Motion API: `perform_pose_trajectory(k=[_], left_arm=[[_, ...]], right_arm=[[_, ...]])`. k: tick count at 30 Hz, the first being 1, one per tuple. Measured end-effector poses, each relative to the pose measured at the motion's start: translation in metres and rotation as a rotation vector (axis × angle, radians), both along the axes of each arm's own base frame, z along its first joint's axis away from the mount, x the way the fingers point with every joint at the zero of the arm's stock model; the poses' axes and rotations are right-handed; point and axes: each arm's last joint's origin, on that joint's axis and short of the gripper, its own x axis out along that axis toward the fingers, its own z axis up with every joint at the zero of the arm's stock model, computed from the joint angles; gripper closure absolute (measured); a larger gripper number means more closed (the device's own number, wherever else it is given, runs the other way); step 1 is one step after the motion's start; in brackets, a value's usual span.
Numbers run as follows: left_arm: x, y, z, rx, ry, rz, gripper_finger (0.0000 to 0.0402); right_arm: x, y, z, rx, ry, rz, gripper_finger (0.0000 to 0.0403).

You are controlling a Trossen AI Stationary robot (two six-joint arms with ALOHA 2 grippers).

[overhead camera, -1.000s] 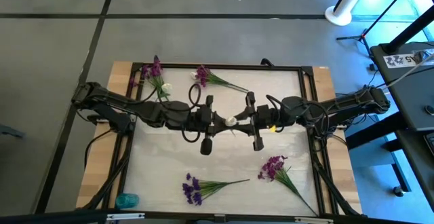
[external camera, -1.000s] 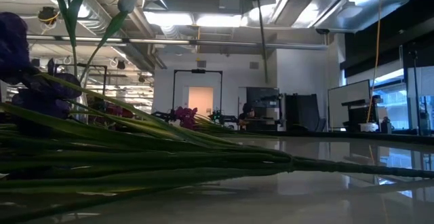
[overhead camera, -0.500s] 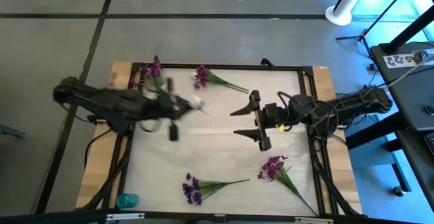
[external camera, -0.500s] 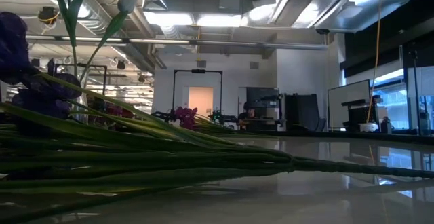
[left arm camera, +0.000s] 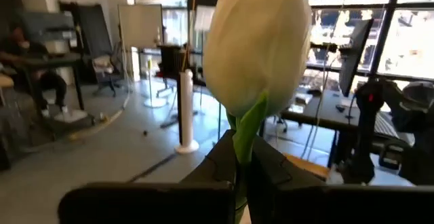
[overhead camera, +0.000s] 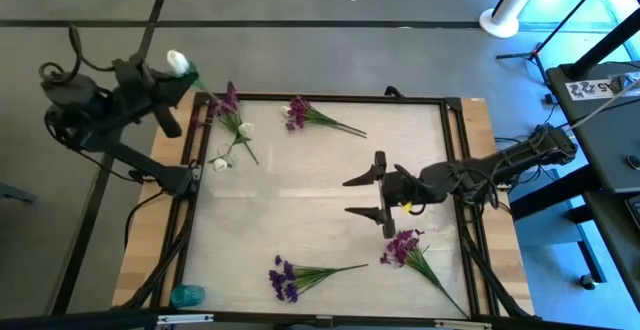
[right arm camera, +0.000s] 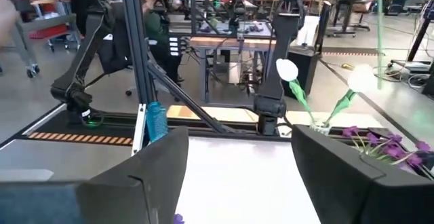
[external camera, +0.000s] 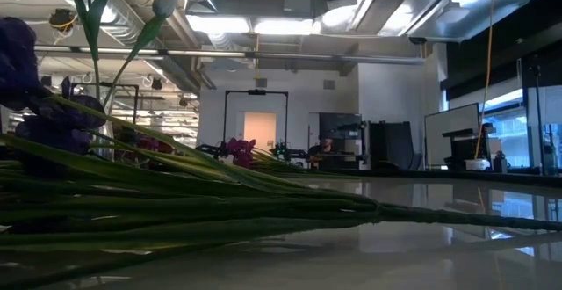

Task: Sort flowers into vase by color
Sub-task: Put the white flower into the transparent vase

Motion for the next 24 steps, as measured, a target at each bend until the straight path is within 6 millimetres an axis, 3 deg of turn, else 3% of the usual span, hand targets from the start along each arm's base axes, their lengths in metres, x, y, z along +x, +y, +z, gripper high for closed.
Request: perform_pose_trajectory(k=[7, 19, 24], left_arm=[[-0.030, 0.010, -0.022, -0.122, 0.038, 0.025, 0.0397], [0.002, 0.000, -0.092, -0.161, 0.211, 0.052, 0.0394], [0.001, -0.001, -0.098, -0.196, 0.199, 0.035, 0.0393]], right_arm=[[-0.002, 0.005, 0.000, -0.001, 0.001, -0.012, 0.0143], [-0.002, 0.005, 0.000, -0.009, 0.001, -0.017, 0.0143], [-0.002, 0.004, -0.003, -0.003, 0.032, -0.019, 0.0143]])
